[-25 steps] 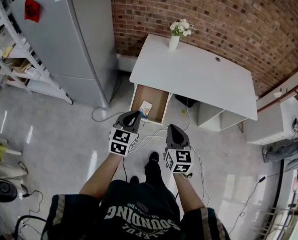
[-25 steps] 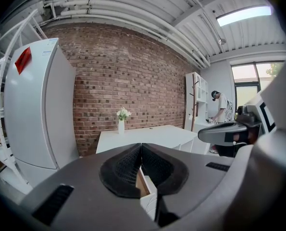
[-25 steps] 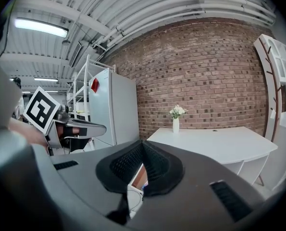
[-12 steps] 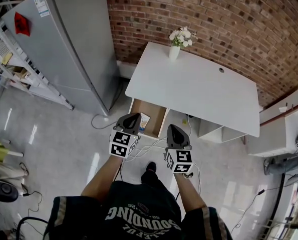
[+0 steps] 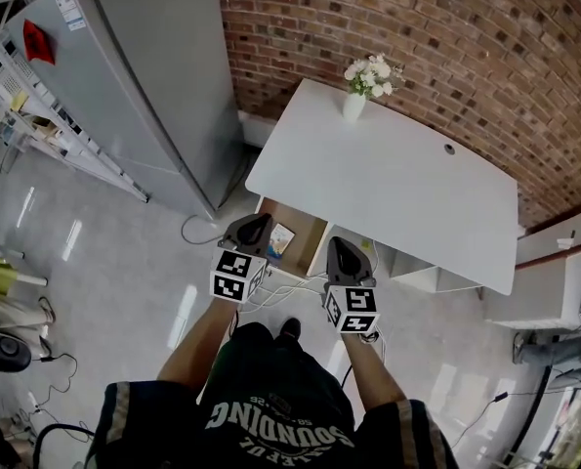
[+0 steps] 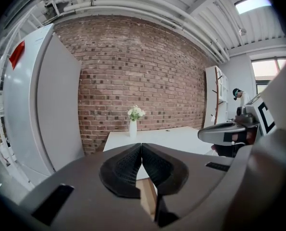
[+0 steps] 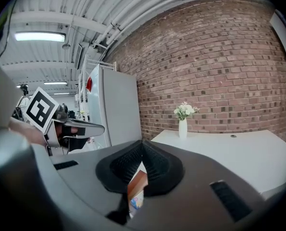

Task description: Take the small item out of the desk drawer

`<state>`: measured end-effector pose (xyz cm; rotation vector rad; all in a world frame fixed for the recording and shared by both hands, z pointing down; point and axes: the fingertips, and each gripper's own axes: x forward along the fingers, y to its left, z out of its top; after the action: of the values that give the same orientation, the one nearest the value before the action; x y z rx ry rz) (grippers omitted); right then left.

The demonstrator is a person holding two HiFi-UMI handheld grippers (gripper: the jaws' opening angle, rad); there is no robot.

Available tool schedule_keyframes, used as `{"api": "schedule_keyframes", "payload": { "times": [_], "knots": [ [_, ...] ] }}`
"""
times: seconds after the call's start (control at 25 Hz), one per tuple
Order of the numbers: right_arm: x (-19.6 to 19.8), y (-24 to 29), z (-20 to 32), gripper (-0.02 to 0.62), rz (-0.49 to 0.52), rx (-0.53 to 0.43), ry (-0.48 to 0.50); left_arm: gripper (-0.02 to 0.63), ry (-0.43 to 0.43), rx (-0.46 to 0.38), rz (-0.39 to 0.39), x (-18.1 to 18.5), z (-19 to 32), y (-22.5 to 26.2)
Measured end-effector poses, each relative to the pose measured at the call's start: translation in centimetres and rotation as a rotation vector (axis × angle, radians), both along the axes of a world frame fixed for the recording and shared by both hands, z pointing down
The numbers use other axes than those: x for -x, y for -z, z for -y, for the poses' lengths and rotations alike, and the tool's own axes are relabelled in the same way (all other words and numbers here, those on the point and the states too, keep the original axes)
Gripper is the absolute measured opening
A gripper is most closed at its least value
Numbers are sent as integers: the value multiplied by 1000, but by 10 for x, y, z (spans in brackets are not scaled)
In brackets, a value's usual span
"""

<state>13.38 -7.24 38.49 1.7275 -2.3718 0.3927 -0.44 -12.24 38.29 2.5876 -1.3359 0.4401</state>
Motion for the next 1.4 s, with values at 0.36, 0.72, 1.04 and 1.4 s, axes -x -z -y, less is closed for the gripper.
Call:
{"api": "schedule_keyframes", "payload": {
  "times": [0.36,0.72,1.04,1.4],
  "knots": [
    [0,-15,23,23,7,29,3,17,-17,33,26,-1,19,-20],
    [-4,-26,47,23,-5,56,3,17,-51,64,47,-5,37,-41],
    [6,-45,50,23,-11,92,17,18,-58,121,62,2,35,-77],
    [9,-70,50,23,-36,121,32,18,-89,181,96,2,30,-119]
  ]
}}
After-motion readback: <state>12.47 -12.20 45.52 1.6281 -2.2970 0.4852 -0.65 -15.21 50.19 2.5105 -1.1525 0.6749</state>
